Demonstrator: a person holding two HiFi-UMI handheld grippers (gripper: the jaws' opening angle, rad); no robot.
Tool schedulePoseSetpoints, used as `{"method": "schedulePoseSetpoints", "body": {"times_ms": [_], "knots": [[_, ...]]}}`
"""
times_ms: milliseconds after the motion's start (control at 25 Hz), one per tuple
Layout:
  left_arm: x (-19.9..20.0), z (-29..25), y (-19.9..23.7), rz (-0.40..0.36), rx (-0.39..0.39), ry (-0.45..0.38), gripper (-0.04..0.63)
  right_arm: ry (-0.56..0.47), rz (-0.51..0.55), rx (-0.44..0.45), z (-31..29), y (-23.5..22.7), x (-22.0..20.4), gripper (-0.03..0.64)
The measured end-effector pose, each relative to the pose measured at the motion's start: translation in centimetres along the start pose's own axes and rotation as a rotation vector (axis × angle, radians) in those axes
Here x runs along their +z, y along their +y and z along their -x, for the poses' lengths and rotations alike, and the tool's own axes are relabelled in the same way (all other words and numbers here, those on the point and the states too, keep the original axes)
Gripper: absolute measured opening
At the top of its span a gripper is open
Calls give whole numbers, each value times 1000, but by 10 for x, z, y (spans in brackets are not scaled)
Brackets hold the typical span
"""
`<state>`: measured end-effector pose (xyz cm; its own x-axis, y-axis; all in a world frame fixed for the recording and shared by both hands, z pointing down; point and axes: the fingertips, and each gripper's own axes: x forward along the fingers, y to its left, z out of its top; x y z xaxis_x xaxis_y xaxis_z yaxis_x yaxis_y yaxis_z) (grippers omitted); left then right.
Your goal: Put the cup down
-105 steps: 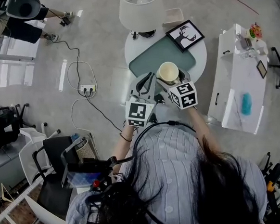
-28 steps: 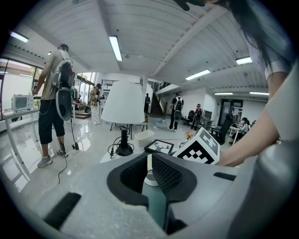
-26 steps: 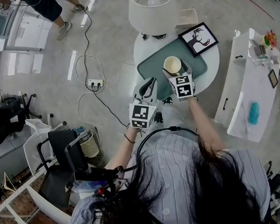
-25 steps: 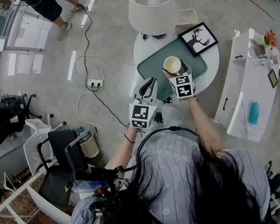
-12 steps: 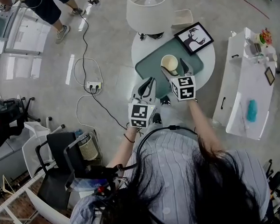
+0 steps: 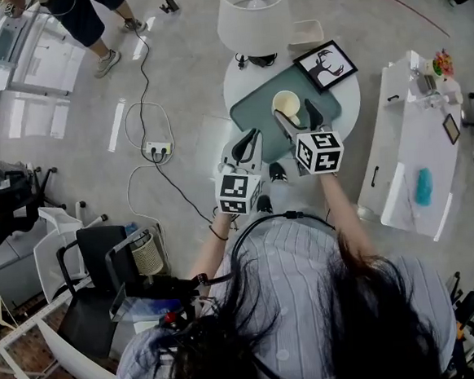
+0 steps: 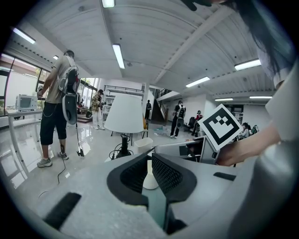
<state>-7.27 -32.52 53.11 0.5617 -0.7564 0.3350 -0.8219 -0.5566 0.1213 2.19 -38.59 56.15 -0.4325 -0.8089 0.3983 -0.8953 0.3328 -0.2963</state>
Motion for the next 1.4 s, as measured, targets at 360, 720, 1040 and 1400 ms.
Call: {"method": "schedulePoseSetpoints", "body": {"times_ms": [360,720,1040,1400], "knots": [[11,35,-13,-24,-17,-49,31,-24,37,12,39,34,-2,394],[8,86,-32,-48,-27,-75,31,-42,54,77,85,87,-17,342],[-5,118,-51,-44,-50,-89,31,-65,33,83,125,112,-32,260],[-17,144,-69,-61,-62,-92,31,-55,46,72,157,130,-42,215]]}}
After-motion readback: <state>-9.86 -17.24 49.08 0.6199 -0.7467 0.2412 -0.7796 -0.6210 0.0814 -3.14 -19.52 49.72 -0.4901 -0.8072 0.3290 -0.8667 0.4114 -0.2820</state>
